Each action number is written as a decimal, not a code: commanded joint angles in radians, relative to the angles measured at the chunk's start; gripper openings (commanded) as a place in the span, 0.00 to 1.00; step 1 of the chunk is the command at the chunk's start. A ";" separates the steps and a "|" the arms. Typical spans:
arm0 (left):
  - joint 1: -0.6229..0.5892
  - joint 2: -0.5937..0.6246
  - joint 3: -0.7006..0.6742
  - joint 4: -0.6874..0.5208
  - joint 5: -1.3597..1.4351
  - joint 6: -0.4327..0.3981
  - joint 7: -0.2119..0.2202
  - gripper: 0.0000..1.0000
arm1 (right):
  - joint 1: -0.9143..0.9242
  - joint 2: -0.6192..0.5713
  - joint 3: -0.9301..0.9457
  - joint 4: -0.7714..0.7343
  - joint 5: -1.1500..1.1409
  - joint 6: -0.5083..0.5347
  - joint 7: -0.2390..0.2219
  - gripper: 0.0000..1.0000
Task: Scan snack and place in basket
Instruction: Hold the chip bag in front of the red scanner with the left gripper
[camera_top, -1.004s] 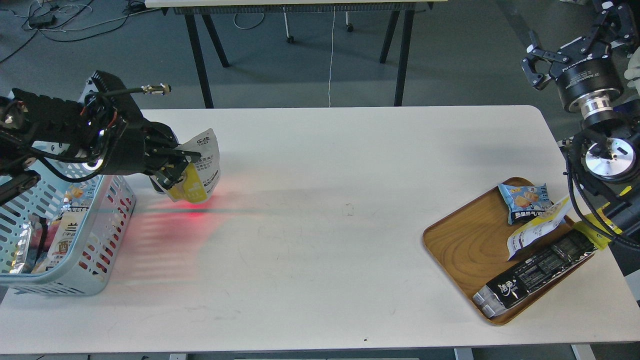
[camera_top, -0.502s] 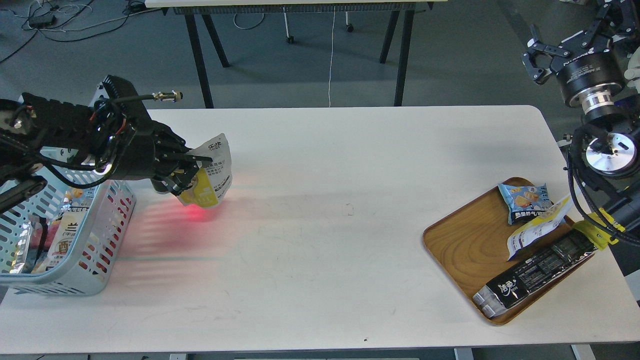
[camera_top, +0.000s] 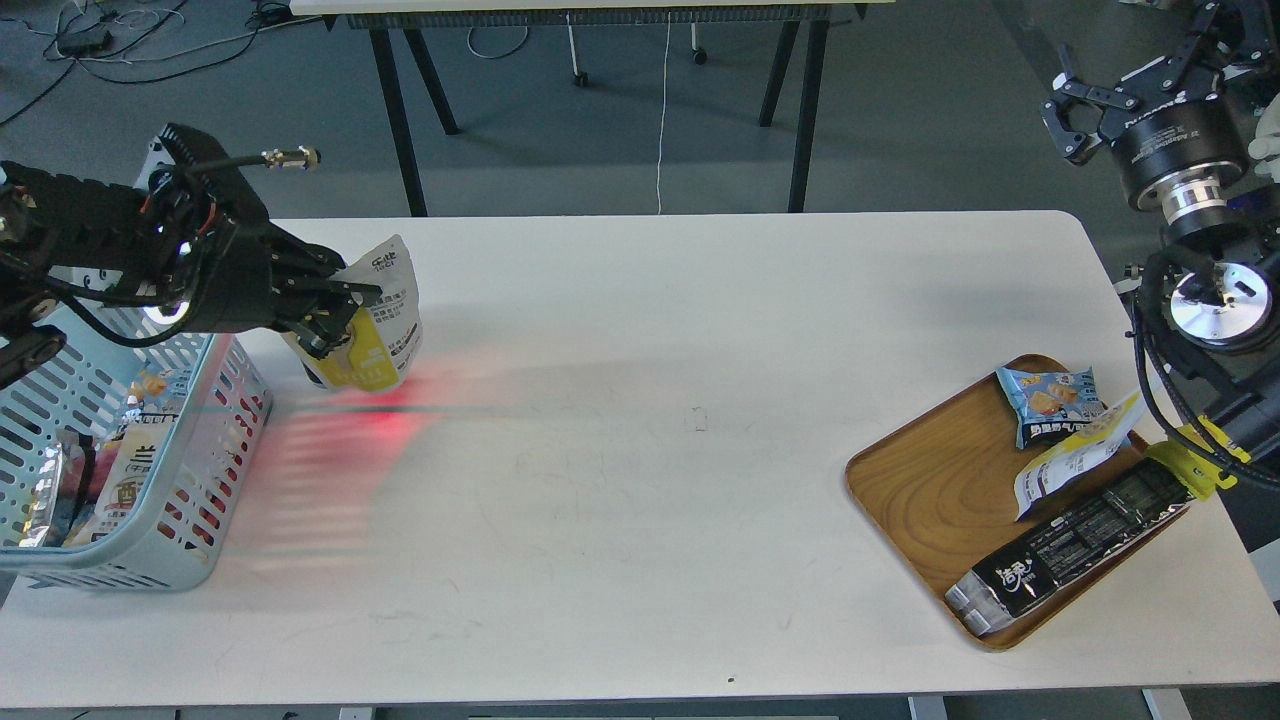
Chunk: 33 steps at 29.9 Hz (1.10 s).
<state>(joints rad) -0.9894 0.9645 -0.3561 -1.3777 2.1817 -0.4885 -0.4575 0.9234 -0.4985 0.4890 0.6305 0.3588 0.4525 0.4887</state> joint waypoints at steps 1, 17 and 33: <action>0.000 -0.003 0.000 0.000 0.000 0.000 0.011 0.00 | -0.001 -0.003 0.000 0.000 0.000 0.002 0.000 0.99; 0.009 0.008 0.009 -0.127 0.000 0.000 0.000 0.00 | 0.000 -0.003 0.000 0.000 0.000 0.000 0.000 0.99; 0.008 -0.001 0.002 -0.058 0.000 0.000 0.005 0.00 | 0.000 -0.003 0.000 0.000 0.000 0.000 0.000 0.99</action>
<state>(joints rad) -0.9802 0.9693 -0.3521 -1.4766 2.1816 -0.4887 -0.4529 0.9235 -0.5032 0.4894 0.6304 0.3588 0.4539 0.4887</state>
